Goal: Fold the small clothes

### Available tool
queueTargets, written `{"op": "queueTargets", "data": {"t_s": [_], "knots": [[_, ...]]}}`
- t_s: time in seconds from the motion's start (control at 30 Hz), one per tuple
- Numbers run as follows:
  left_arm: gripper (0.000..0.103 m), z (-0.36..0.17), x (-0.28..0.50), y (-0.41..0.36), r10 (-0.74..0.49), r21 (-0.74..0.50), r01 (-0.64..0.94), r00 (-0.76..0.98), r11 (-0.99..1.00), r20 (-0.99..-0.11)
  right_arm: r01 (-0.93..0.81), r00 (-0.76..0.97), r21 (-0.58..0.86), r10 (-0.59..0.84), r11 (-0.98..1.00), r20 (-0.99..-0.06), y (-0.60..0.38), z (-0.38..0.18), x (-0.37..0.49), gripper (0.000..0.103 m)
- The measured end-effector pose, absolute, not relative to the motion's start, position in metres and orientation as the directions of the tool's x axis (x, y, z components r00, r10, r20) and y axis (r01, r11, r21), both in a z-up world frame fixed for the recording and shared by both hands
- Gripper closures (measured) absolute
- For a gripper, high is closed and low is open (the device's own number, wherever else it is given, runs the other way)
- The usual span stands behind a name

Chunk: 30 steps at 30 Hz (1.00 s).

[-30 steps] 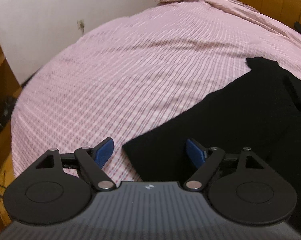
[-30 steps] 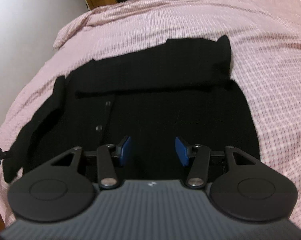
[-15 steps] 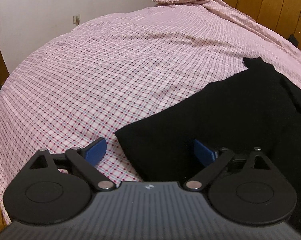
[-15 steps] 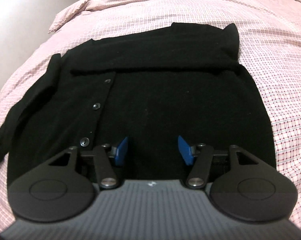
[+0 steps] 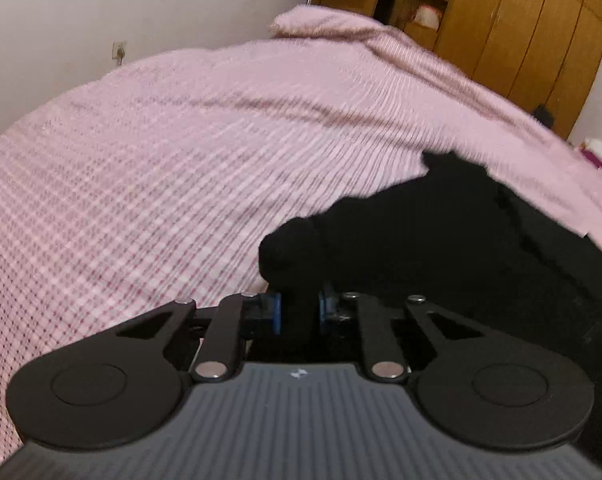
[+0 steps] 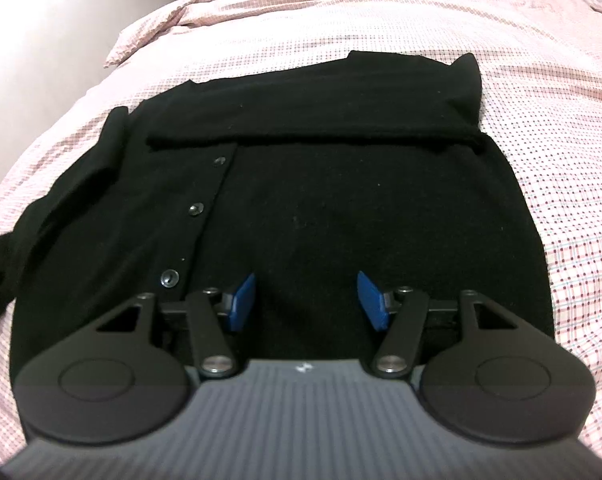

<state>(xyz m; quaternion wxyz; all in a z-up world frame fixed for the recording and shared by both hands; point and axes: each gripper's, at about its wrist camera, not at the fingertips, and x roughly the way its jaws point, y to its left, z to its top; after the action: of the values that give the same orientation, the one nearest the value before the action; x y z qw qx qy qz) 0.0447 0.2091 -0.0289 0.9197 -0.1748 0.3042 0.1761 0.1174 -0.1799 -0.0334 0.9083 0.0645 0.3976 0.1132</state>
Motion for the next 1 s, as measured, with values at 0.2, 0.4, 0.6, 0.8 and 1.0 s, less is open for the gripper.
{"op": "queueTargets", "data": {"t_s": [0.2,0.4,0.6,0.8,1.0], "knots": [[0.085,0.009,0.050,0.195,0.153,-0.265,-0.347,0.819,0.900,-0.553,-0.151,0.658,0.225,0.268,0.962,-0.703,-0.184,-0.032,0.117,0.044],[0.085,0.046,0.068,0.163,0.051,-0.279,-0.212,0.869,0.937,-0.491,-0.141,0.659,0.257,0.285,0.956,-0.696,-0.190,-0.025,0.115,0.044],[0.085,0.056,0.098,0.110,-0.057,-0.253,-0.077,0.874,0.964,-0.483,-0.126,0.679,0.261,0.275,0.957,-0.681,-0.201,-0.019,0.110,0.044],[0.085,0.035,0.126,0.060,-0.141,-0.248,0.005,0.834,0.969,-0.534,-0.104,0.687,0.275,0.269,0.956,-0.675,-0.213,-0.018,0.106,0.044],[0.085,0.004,0.144,0.026,-0.168,-0.211,0.051,0.789,0.976,-0.590,-0.084,0.683,0.292,0.269,0.953,-0.679,-0.223,-0.025,0.108,0.044]]}}
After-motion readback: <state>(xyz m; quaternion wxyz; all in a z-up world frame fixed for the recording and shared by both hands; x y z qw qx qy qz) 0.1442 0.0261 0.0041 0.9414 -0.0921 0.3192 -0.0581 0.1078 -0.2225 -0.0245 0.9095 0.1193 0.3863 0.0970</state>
